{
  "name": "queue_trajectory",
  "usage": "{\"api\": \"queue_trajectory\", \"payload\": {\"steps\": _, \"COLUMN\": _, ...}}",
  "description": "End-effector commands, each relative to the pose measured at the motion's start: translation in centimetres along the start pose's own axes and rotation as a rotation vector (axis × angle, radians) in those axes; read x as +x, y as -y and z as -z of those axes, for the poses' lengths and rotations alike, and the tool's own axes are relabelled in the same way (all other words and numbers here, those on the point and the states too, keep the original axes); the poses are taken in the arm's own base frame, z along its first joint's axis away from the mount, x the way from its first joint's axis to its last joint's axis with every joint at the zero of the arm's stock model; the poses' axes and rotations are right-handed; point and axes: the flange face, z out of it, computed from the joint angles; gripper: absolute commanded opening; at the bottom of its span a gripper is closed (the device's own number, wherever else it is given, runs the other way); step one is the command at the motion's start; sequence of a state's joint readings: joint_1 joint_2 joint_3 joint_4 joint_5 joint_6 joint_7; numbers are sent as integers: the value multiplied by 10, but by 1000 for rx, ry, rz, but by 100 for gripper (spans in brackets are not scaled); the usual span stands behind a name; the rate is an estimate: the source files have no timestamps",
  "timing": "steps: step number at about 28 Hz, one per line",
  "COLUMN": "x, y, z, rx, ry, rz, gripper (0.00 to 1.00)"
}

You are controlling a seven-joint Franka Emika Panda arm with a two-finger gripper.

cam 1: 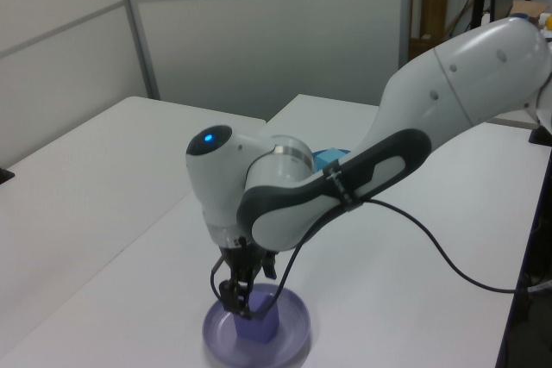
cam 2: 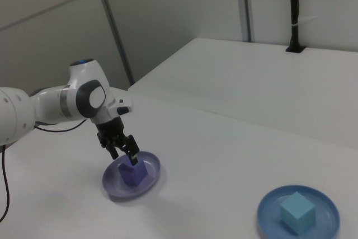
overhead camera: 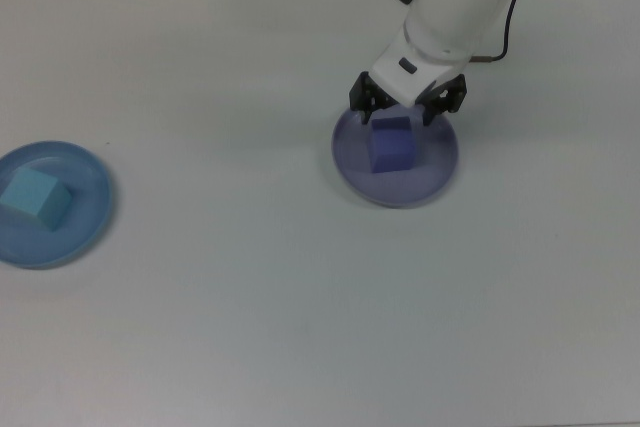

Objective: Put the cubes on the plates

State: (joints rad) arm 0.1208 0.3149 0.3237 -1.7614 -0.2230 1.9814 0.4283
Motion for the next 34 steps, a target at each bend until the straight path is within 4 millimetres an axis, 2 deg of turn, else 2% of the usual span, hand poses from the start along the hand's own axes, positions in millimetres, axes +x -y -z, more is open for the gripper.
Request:
{"api": "queue_trajectory", "payload": {"steps": 1, "x": -15, "y": -26, "z": 45, "rx": -43, "ry": -22, "rz": -50, "gripper": 100}}
{"api": "queue_trajectory", "payload": {"steps": 3, "x": -19, "y": -47, "z": 66, "rx": -47, "ry": -37, "rz": -80, "gripper": 100}}
{"api": "queue_trajectory", "payload": {"steps": 7, "x": -27, "y": -77, "z": 92, "rx": -21, "ry": -29, "rz": -66, "gripper": 100}}
{"api": "queue_trajectory", "payload": {"steps": 8, "x": -33, "y": -94, "z": 107, "rx": 11, "ry": -19, "rz": -55, "gripper": 100}}
{"api": "queue_trajectory", "payload": {"steps": 15, "x": -57, "y": -153, "z": 158, "rx": 62, "ry": -19, "rz": -62, "gripper": 100}}
{"api": "queue_trajectory", "payload": {"steps": 18, "x": -66, "y": -173, "z": 169, "rx": 62, "ry": -18, "rz": -81, "gripper": 100}}
{"api": "queue_trajectory", "payload": {"steps": 20, "x": -71, "y": -198, "z": 177, "rx": 65, "ry": -26, "rz": -111, "gripper": 100}}
{"api": "queue_trajectory", "payload": {"steps": 23, "x": -71, "y": -224, "z": 184, "rx": 69, "ry": -44, "rz": -140, "gripper": 100}}
{"api": "queue_trajectory", "payload": {"steps": 24, "x": -70, "y": -241, "z": 188, "rx": 71, "ry": -54, "rz": -152, "gripper": 100}}
{"api": "queue_trajectory", "payload": {"steps": 25, "x": -69, "y": -247, "z": 186, "rx": 71, "ry": -52, "rz": -150, "gripper": 100}}
{"api": "queue_trajectory", "payload": {"steps": 27, "x": -68, "y": -256, "z": 186, "rx": 70, "ry": -55, "rz": -141, "gripper": 100}}
{"api": "queue_trajectory", "payload": {"steps": 31, "x": -65, "y": -261, "z": 193, "rx": 70, "ry": -77, "rz": -135, "gripper": 100}}
{"api": "queue_trajectory", "payload": {"steps": 34, "x": -60, "y": -261, "z": 187, "rx": 75, "ry": -68, "rz": -138, "gripper": 100}}
